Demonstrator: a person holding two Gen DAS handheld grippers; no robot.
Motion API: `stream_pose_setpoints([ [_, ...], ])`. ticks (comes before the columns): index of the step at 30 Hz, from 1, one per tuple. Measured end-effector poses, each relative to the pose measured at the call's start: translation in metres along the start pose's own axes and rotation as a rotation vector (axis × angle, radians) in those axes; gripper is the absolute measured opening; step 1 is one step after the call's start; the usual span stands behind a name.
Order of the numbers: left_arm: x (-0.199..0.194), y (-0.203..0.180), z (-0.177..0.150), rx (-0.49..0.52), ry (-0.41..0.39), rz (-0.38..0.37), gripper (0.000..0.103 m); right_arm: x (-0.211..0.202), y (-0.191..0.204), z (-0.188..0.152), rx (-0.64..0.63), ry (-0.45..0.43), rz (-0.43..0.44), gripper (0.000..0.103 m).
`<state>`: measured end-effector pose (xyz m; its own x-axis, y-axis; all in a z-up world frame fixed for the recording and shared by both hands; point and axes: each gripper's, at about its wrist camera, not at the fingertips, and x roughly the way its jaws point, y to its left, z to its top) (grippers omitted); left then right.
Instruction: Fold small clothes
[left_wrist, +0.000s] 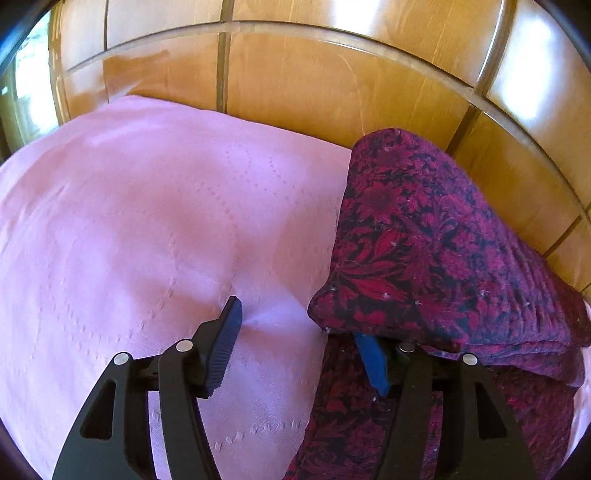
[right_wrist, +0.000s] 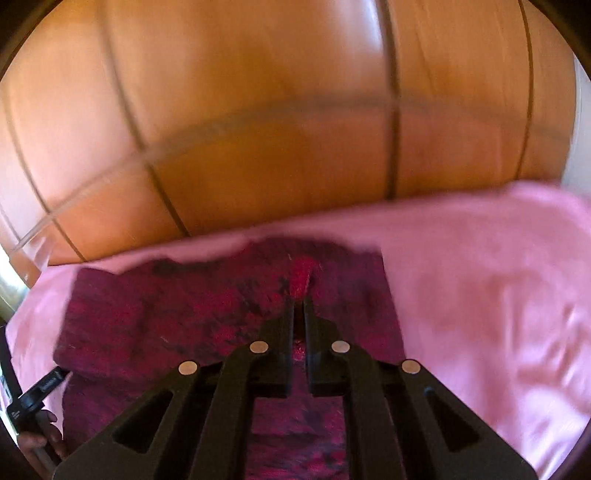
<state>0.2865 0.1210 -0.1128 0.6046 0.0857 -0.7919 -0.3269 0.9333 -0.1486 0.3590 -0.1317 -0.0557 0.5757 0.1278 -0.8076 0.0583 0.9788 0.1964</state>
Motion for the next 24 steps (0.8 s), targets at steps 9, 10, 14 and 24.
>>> stream_pose_setpoints([
  [9, 0.001, -0.005, 0.000, 0.012, -0.002, 0.018, 0.060, 0.005, -0.044, -0.015, 0.250, 0.027, 0.279, 0.061],
  [10, 0.000, -0.007, -0.001, 0.011, -0.002, 0.018, 0.060, 0.005, -0.041, -0.014, 0.246, 0.031, 0.280, 0.061],
  [14, 0.000, -0.007, -0.002, 0.016, 0.000, 0.024, 0.060, 0.018, -0.029, -0.010, 0.208, 0.063, 0.255, 0.043],
  [24, 0.000, -0.016, -0.007, 0.057, 0.001, 0.055, 0.063, -0.016, -0.014, -0.011, -0.003, -0.023, -0.025, 0.010],
])
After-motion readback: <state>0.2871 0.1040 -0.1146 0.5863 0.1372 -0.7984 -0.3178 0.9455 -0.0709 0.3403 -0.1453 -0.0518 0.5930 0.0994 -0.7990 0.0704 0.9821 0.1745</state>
